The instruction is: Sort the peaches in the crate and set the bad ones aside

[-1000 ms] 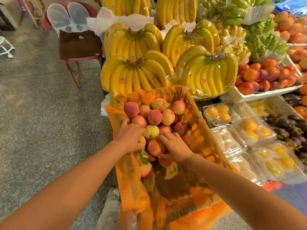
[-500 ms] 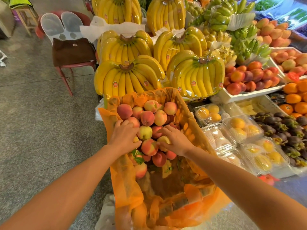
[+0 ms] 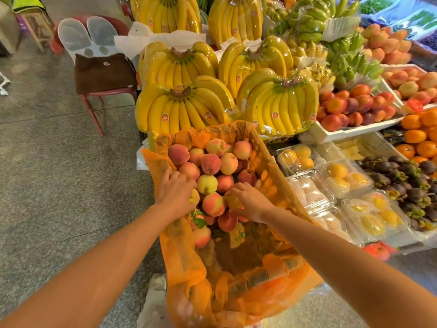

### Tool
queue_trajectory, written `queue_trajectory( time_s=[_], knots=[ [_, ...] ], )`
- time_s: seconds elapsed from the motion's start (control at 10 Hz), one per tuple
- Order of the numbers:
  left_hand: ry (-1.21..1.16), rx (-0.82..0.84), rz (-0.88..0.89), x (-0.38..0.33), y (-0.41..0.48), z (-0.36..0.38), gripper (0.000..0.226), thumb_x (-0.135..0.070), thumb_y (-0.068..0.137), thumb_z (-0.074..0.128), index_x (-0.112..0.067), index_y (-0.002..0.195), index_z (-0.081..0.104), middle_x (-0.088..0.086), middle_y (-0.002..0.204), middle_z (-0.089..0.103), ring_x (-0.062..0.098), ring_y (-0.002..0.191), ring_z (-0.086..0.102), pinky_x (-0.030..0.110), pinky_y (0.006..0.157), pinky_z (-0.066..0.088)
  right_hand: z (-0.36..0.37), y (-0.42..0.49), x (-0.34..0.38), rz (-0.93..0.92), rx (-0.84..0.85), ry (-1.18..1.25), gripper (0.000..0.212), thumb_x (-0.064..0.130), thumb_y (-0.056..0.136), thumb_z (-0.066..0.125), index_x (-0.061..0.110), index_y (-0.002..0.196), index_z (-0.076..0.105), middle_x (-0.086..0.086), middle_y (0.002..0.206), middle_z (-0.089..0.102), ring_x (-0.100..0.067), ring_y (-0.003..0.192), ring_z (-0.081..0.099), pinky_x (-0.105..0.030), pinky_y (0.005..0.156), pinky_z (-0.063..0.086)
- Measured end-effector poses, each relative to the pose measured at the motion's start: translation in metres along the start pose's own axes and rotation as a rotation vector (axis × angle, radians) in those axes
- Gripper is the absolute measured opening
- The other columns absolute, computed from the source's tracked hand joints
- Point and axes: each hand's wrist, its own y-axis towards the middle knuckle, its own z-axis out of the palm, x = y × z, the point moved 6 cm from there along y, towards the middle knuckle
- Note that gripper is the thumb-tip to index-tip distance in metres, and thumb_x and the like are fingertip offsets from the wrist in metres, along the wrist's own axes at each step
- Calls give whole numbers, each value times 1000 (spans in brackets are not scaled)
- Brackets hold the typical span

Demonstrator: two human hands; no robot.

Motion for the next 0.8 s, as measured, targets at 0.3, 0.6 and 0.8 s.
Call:
queue_trajectory(
  time_s=[0.3,0.6,0.8],
  knots=[
    [-182,-170,-8,0,-10,-8,36,-42,85,55,-27,117,59,1,118,57,24,120,42,41,110,18,-16,-15,11,-4,-33,129,35,34,91,61,22,123,59,-2,119,57,-21,104,57,-36,84,52],
    [-426,-440,-266,8,-53,-17,36,-32,86,62,-19,119,58,5,126,52,27,115,46,43,95,38,-32,-51,29,-138,-113,192,21,28,91,61,16,108,67,-1,99,70,-16,83,66,-31,70,52],
    [-675,-495,-459,10,-95,-3,29,-27,91,58,-18,119,60,12,122,53,33,113,48,42,92,38,-30,-68,35,-299,-147,213,17,25,90,62,18,104,70,4,94,69,-8,77,61,-25,69,51]
  ],
)
